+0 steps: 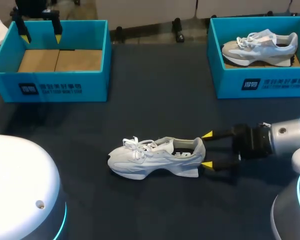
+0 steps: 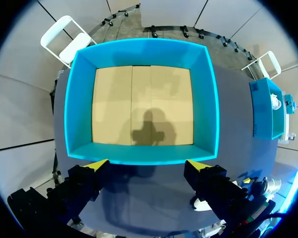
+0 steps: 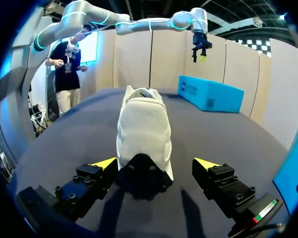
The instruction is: Take the shoe out of the shoebox, open the shoe tongue, remove and reinsert the insole, then place the shoe into the shoebox
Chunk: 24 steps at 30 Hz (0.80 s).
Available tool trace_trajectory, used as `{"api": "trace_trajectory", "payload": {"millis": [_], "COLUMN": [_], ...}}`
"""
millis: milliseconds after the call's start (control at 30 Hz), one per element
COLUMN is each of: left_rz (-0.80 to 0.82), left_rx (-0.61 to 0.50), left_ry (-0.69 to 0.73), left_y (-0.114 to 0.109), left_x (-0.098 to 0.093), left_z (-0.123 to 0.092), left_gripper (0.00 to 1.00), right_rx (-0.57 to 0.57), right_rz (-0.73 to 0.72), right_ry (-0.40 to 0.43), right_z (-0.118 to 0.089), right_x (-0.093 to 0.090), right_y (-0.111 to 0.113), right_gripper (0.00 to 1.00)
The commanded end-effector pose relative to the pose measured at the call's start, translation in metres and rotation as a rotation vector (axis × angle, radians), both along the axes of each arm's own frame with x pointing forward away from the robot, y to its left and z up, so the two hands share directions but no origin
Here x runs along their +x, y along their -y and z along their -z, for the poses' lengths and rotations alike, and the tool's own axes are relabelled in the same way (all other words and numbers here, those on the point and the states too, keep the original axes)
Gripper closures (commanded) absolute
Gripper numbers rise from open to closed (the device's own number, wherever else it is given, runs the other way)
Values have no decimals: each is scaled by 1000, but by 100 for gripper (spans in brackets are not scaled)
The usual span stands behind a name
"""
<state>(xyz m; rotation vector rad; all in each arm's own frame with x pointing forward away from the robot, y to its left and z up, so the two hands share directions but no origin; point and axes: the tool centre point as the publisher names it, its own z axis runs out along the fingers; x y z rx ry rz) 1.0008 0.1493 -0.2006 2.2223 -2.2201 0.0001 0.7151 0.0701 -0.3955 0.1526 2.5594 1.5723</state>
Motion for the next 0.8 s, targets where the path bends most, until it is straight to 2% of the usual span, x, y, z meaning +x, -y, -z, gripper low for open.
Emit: {"api": "trace_trajectory", "payload": {"millis": [33, 800], "left_rz": [0, 0], "left_rx": [0, 0], "left_ry": [0, 0], "left_y": [0, 0], "left_x": [0, 0], "left_z": [0, 0], "left_gripper": [0, 0], "right_rx": [-1, 39], "right_rz": [-3, -34], "right_ry": [-3, -10], "right_z": [2, 15], "right_x": [4, -5], "right_y": [-9, -38], "right_gripper": [0, 0]}}
